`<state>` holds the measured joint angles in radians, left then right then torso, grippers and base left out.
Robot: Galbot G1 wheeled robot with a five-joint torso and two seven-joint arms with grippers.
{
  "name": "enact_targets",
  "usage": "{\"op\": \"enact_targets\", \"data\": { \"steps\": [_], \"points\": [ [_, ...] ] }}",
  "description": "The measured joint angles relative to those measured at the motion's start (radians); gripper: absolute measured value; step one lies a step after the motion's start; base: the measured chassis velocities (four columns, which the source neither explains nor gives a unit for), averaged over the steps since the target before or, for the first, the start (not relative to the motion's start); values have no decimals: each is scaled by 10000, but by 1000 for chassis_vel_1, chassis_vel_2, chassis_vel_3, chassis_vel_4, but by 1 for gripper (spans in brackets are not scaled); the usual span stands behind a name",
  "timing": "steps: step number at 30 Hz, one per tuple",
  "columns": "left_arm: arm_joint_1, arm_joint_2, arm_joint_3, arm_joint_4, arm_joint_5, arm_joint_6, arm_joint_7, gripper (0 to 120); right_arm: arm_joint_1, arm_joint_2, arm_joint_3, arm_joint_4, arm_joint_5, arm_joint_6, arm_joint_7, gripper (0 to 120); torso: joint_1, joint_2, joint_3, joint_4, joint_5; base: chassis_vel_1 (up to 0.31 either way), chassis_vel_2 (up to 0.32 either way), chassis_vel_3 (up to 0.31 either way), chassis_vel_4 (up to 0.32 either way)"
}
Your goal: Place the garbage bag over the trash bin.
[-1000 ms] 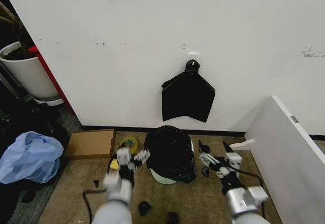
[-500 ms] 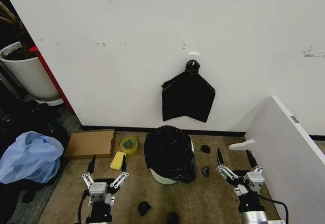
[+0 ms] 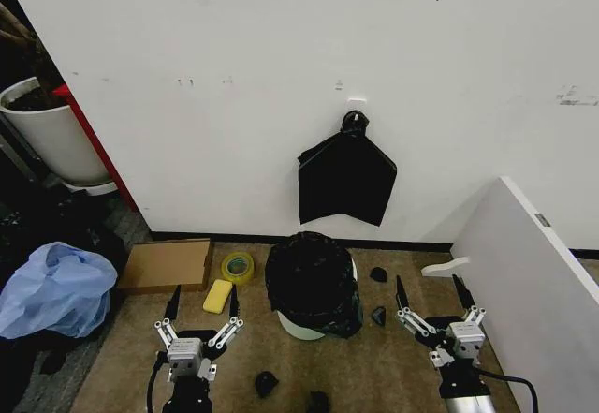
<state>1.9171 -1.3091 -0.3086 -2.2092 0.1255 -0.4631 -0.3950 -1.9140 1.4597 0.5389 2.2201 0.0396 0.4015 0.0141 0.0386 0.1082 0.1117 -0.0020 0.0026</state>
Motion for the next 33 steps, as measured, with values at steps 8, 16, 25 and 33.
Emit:
{"op": "enact_targets", "data": {
  "steps": [8, 16, 25, 33],
  "points": [
    [-17, 4, 9, 0, -35, 22, -15, 100, 10, -8, -8, 1, 11, -22, 17, 100, 0, 0, 0, 0, 0, 0, 0, 0, 0],
    [-26, 9, 15, 7, -51, 34, -25, 100, 16, -13, -14, 4, 24, -36, 24, 100, 0, 0, 0, 0, 0, 0, 0, 0, 0],
    [-30, 11, 17, 13, -60, 41, -31, 100, 21, -16, -16, 5, 34, -44, 31, 100, 0, 0, 0, 0, 0, 0, 0, 0, 0],
    [-29, 11, 16, 18, -65, 45, -32, 100, 23, -17, -16, 4, 38, -48, 36, 100, 0, 0, 0, 0, 0, 0, 0, 0, 0]
  ]
}}
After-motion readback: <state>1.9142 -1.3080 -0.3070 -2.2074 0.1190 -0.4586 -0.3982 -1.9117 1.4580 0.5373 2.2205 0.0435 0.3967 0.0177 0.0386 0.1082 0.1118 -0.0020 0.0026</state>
